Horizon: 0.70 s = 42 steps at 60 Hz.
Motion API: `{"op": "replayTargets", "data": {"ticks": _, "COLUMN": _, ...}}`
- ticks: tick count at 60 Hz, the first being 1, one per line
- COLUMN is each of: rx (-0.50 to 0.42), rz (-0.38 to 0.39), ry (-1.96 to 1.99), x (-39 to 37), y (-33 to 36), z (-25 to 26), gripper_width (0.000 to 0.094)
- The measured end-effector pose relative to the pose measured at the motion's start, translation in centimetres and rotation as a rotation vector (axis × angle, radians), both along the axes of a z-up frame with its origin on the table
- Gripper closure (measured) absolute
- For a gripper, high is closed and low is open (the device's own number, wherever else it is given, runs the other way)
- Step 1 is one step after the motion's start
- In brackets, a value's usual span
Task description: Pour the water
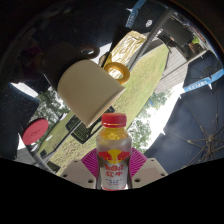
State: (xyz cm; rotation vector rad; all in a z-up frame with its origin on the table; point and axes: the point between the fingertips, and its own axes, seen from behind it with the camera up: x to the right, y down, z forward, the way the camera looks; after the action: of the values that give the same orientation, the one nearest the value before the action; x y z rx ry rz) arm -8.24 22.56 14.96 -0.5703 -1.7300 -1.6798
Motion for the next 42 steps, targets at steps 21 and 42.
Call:
{"op": "replayTargets", "data": {"ticks": 21, "rx": 0.003, "rz": -0.025, "ry": 0.4, "x": 1.3, "y": 0.0, "z": 7.2, "gripper_width": 0.0583}}
{"op": "replayTargets", "data": {"ticks": 42, "rx": -0.233, "rz": -0.119, "ry": 1.972, "x": 8.6, "y": 0.3, "z": 5.0, "gripper_width": 0.0582}}
